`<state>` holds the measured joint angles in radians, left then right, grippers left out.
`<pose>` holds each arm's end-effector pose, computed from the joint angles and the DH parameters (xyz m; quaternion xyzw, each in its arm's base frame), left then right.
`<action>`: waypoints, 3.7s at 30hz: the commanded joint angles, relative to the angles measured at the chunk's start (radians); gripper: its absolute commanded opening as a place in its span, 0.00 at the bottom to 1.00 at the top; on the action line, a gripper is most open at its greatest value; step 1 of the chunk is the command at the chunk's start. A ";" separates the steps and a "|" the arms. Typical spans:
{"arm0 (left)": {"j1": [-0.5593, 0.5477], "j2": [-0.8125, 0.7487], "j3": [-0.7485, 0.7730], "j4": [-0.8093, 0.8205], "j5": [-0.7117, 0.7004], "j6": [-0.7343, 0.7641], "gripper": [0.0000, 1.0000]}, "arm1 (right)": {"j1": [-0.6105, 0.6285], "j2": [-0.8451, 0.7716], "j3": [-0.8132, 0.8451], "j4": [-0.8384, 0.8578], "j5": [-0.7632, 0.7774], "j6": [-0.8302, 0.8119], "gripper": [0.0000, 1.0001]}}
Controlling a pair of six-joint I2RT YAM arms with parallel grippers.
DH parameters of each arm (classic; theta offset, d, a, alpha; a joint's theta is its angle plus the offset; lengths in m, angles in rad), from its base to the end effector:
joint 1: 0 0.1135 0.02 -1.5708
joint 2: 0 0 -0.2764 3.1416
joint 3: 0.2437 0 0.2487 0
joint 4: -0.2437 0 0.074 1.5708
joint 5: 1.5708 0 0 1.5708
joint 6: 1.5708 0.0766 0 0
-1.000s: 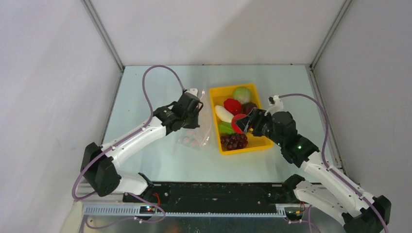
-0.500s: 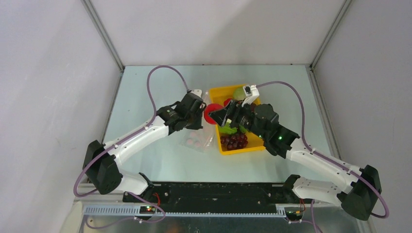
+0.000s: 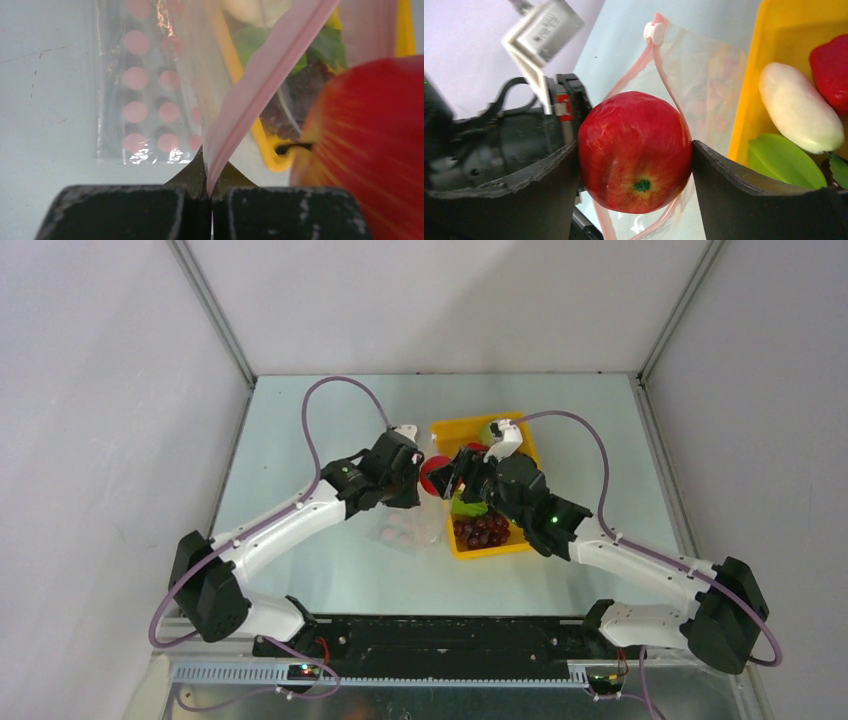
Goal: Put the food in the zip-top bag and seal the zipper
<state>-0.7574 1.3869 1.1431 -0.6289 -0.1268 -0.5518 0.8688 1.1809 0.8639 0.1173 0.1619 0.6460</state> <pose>0.2352 -0.2091 0.2703 0.0747 0.9351 -0.1606 0.3070 0.2094 0.2284 0.3213 -0.0349 0.7724 0.3881 0.5015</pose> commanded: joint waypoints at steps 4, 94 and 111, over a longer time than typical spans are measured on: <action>-0.008 -0.073 0.033 0.025 0.026 -0.014 0.00 | 0.028 0.022 0.042 -0.067 0.173 -0.016 0.45; 0.005 -0.184 0.047 0.011 -0.002 -0.039 0.00 | 0.084 0.046 0.208 -0.523 0.235 -0.034 0.00; 0.006 -0.195 0.253 -0.327 -0.455 0.028 0.00 | 0.088 -0.123 0.207 -0.481 0.113 -0.142 0.00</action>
<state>-0.7601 1.2297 1.3384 -0.8768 -0.4713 -0.5556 0.9588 1.0412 1.0626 -0.3576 0.2920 0.5434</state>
